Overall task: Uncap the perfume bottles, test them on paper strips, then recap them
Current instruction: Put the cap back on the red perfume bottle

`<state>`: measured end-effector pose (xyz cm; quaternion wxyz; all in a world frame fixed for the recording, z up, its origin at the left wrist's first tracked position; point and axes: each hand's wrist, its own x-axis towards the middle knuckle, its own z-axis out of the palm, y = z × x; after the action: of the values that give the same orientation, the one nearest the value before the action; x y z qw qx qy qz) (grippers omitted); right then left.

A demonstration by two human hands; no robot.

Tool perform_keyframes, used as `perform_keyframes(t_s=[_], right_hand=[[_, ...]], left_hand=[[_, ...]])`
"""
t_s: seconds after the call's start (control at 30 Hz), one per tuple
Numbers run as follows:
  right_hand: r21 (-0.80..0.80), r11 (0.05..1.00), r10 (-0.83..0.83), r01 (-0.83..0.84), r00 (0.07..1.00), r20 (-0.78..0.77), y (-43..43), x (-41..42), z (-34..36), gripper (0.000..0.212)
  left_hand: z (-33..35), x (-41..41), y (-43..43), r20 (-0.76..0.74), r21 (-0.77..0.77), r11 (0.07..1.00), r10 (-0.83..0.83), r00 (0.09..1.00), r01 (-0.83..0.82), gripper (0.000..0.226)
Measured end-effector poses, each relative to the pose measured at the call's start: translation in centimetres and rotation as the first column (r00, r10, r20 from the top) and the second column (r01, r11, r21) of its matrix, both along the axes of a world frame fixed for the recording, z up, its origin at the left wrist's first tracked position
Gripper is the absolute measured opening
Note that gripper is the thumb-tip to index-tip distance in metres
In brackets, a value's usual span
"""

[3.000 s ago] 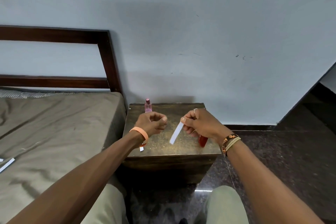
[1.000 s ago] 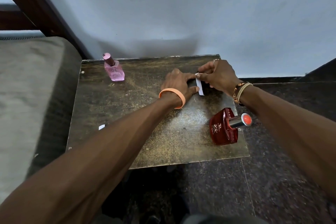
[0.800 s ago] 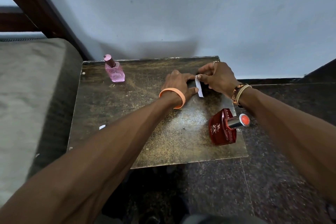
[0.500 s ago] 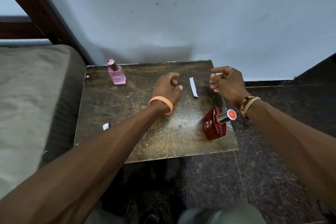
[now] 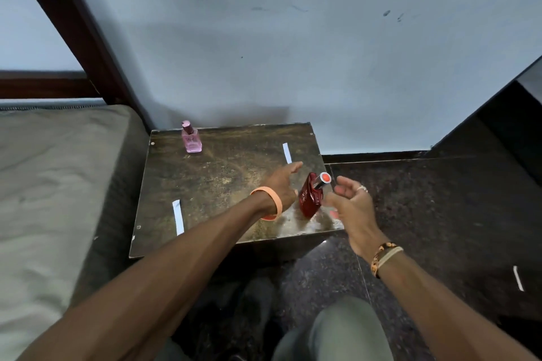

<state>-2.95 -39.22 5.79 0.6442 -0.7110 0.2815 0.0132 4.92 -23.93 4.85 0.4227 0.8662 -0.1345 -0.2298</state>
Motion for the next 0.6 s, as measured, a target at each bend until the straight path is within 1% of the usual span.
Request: perform_keyframes(t_s=[0.03,0.13,0.2,0.23,0.27,0.33,0.37,0.47,0.6], right_hand=[[-0.012,1.000,-0.006,0.006,1.000,-0.019,0.4,-0.3,-0.4,0.063],[-0.141,0.990,-0.010,-0.001,0.997,-0.078,1.6,-0.6,-1.6,0.079],[-0.206,0.978,-0.009,-0.015,0.994,-0.113,2.2,-0.5,-2.3,0.082],[-0.233,0.972,-0.016,-0.013,0.992,-0.123,2.5,-0.4,-2.5,0.079],[-0.268,0.963,-0.027,-0.006,0.993,-0.119,2.7,-0.3,-2.7,0.071],[-0.323,0.946,-0.046,0.016,0.995,-0.086,3.1,-0.3,-3.0,0.048],[-0.333,0.943,-0.044,0.019,0.997,-0.068,3.3,-0.4,-3.0,0.040],[-0.344,0.939,-0.026,0.009,0.999,-0.045,3.7,-0.5,-3.5,0.038],[-0.432,0.900,0.041,-0.053,0.998,-0.037,3.6,-0.1,-3.8,0.032]], left_hand=[[0.0,-0.1,-0.4,-0.012,0.010,1.000,-0.012,1.000,0.012,0.073],[-0.1,-0.3,-1.4,-0.049,0.042,0.998,-0.049,0.998,0.051,0.080],[-0.6,-0.1,-1.7,-0.059,0.046,0.996,-0.072,0.996,0.075,0.081],[-0.8,0.0,-1.9,-0.057,0.042,0.996,-0.074,0.996,0.077,0.079],[-0.9,0.1,-1.9,-0.045,0.037,0.996,-0.075,0.996,0.077,0.076],[-1.2,0.1,-2.0,-0.022,0.001,0.998,-0.070,0.997,0.070,0.070],[-1.2,0.1,-2.0,-0.026,-0.033,0.998,-0.052,0.998,0.051,0.067],[-1.4,0.3,-1.7,-0.038,-0.097,0.995,0.019,0.999,-0.022,0.058],[-1.9,0.7,-0.7,0.011,-0.109,0.993,0.051,0.999,-0.050,0.054]])
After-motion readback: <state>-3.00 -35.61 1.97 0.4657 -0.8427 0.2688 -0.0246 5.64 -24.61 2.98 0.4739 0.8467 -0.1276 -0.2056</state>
